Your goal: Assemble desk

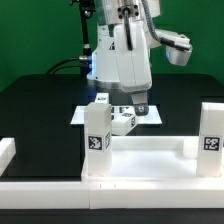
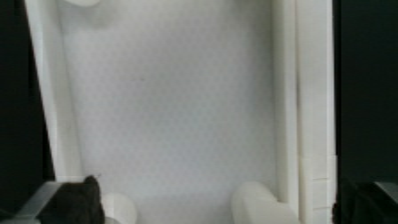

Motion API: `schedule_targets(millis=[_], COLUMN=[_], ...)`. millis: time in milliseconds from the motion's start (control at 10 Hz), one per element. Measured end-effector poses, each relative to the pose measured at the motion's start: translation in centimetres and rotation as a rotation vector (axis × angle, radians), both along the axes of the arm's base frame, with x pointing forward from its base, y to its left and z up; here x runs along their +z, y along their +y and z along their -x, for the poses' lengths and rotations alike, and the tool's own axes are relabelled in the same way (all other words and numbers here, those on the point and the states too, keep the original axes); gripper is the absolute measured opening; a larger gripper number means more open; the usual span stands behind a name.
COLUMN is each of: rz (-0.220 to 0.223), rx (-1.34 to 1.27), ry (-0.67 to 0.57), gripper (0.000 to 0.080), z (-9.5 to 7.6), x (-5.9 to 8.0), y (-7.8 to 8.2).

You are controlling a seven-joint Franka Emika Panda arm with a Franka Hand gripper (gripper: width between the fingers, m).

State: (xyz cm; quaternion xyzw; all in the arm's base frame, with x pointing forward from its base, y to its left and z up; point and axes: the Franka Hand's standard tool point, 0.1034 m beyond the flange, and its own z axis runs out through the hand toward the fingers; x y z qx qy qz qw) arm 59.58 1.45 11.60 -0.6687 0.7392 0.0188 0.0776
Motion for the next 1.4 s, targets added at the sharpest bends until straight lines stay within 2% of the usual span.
schedule_targets(millis=[200, 300, 400, 500, 800, 1000, 1200, 1400], rz=[0.026, 0.048, 0.055, 0.054, 0.06, 0.07, 0.087, 0.096], rx=[-0.001, -0.001, 0.008, 0.015, 0.009, 0.035, 0.038, 0.028], ry=[0.013, 0.026, 0.049, 0.045, 0.037, 0.058, 0.086, 0.099], gripper=[0.0649, 0.0649, 0.0649, 0.0649, 0.0649, 0.0649, 0.0649, 0.0649], z=[3.6, 5.3, 6.0, 5.6, 5.8, 8.1, 9.0, 8.8], x=[-2.1, -4.0, -5.2, -5.0, -5.5, -7.8, -9.9, -10.9], y=[0.3, 0.6, 1.2, 1.1, 1.1, 1.1, 1.1, 1.9])
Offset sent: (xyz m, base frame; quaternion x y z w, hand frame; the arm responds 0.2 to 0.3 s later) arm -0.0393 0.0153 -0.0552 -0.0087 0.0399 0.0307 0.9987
